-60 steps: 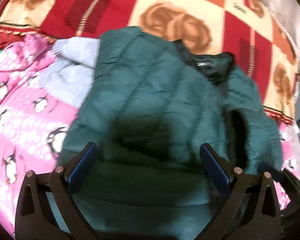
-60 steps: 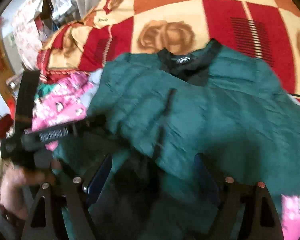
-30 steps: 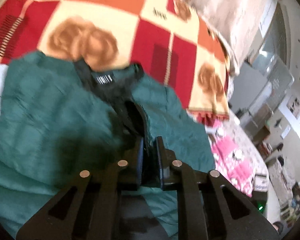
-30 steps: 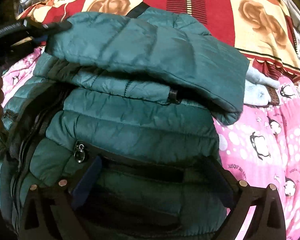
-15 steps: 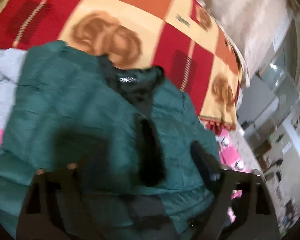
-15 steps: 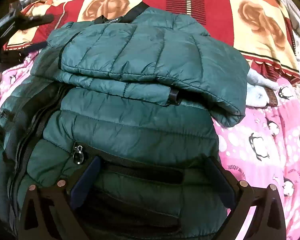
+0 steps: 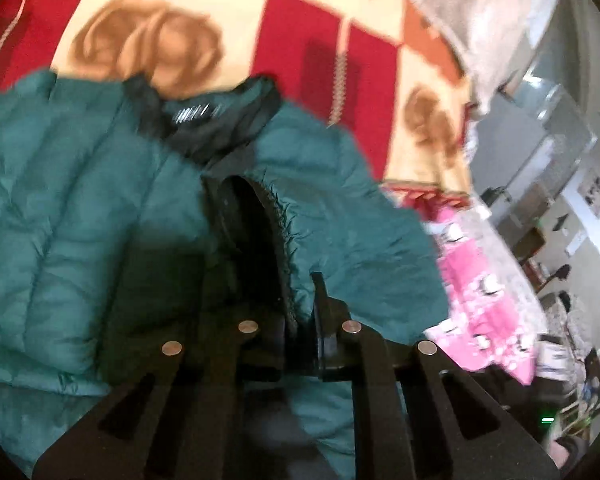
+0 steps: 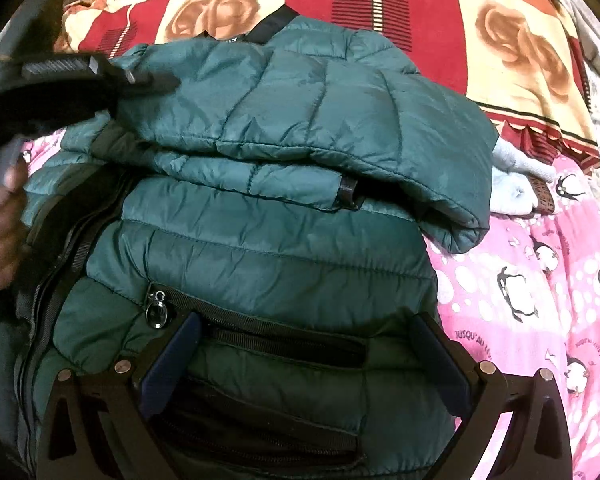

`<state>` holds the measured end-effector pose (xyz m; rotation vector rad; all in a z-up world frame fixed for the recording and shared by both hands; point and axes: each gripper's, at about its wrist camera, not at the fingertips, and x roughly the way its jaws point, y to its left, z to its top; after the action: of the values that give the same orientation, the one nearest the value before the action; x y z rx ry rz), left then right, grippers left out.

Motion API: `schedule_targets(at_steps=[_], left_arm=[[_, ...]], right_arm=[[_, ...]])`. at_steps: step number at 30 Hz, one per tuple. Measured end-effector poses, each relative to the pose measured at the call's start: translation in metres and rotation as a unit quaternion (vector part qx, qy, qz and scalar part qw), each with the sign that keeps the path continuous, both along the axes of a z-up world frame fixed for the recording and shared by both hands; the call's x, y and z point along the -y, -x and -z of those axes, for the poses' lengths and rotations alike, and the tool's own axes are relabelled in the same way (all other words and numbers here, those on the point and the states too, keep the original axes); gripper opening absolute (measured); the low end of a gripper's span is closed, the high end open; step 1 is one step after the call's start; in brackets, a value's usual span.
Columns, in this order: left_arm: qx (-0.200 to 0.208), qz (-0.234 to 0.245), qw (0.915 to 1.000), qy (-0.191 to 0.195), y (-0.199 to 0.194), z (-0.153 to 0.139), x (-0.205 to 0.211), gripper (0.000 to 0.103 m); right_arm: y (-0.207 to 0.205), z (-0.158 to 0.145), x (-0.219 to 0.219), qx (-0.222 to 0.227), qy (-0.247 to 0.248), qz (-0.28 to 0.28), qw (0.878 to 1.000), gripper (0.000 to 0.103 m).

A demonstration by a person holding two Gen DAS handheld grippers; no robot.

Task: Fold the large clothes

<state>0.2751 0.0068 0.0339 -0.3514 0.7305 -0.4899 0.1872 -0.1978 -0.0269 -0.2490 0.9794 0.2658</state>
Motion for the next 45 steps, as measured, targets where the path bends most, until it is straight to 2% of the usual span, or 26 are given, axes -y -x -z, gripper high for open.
schedule_targets(at_steps=[4,9,12,15,19,21,22,23,24,26,28,29,31,33,35,37,39,41,43,44,45], left_arm=[[0.05,-0.014,0.9986,0.007,0.018,-0.03,-0.015,0.009],[0.06,-0.081,0.9947,-0.018,0.023,-0.037,-0.062,0.009],[0.063,-0.14,0.9881,-0.014,0.03,-0.037,-0.107,0.009],[0.071,-0.191,0.9786,-0.027,0.04,-0.04,-0.137,0.009],[0.031,-0.24,0.9695,-0.037,0.042,-0.024,-0.164,0.009],[0.0,-0.254,0.9666,-0.033,0.038,-0.013,-0.171,0.009],[-0.018,-0.26,0.965,-0.027,0.036,-0.008,-0.175,0.009],[-0.025,-0.268,0.9626,-0.027,0.035,-0.006,-0.176,0.009],[-0.025,-0.278,0.9596,-0.032,0.037,-0.007,-0.178,0.009],[-0.012,-0.3,0.9529,-0.046,0.04,-0.013,-0.179,0.01],[0.009,-0.306,0.9502,-0.059,0.042,-0.019,-0.175,0.016],[0.02,-0.303,0.9504,-0.067,0.041,-0.021,-0.169,0.019],[0.04,-0.285,0.9537,-0.085,0.033,-0.022,-0.151,0.029],[0.052,-0.268,0.957,-0.099,0.022,-0.022,-0.134,0.029],[0.046,-0.242,0.9611,-0.125,0.003,-0.015,-0.115,0.029],[0.011,-0.223,0.9622,-0.156,-0.016,0.002,-0.102,0.029],[-0.037,-0.23,0.9531,-0.193,-0.029,0.025,-0.098,0.029],[-0.078,-0.225,0.9483,-0.21,-0.035,0.047,-0.098,0.03],[-0.079,-0.222,0.947,-0.218,-0.033,0.052,-0.095,0.03],[-0.081,-0.222,0.9455,-0.223,-0.031,0.051,-0.094,0.03],[-0.083,-0.223,0.9455,-0.222,-0.031,0.051,-0.094,0.03]], right_arm=[[0.0,0.0,0.0,0.001,0.001,0.0,1.0,0.102],[-0.001,0.0,0.0,0.0,0.002,0.0,1.0,0.102],[-0.001,0.0,-0.001,0.0,0.006,-0.001,1.0,0.102],[-0.001,0.0,-0.002,0.0,0.009,-0.001,1.0,0.102],[-0.002,-0.001,-0.001,-0.007,0.009,-0.002,1.0,0.102],[-0.009,-0.005,0.0,-0.039,0.006,-0.008,0.999,0.102],[-0.013,-0.01,0.003,-0.053,-0.002,-0.011,0.999,0.1],[-0.016,-0.021,0.009,-0.051,-0.023,-0.007,0.998,0.089],[-0.017,-0.034,0.016,-0.034,-0.041,0.006,0.999,0.085],[-0.024,-0.058,0.03,0.009,-0.073,0.041,0.996,0.085],[-0.037,-0.079,0.041,0.057,-0.081,0.076,0.992,0.085],[-0.042,-0.084,0.042,0.075,-0.08,0.088,0.99,0.085],[-0.057,-0.096,0.042,0.12,-0.074,0.105,0.984,0.078],[-0.08,-0.099,0.034,0.148,-0.072,0.11,0.98,0.058],[-0.098,-0.092,0.022,0.149,-0.084,0.101,0.98,0.054],[-0.119,-0.075,0.009,0.139,-0.085,0.086,0.983,0.054],[-0.133,-0.053,-0.003,0.117,-0.068,0.078,0.988,0.053],[-0.156,-0.016,-0.006,0.048,-0.052,0.064,0.995,0.054],[-0.17,0.003,0.007,-0.003,-0.08,0.085,0.993,0.068],[-0.176,0.007,0.015,-0.024,-0.095,0.097,0.99,0.08],[-0.184,0.009,0.023,-0.052,-0.118,0.105,0.986,0.082]])
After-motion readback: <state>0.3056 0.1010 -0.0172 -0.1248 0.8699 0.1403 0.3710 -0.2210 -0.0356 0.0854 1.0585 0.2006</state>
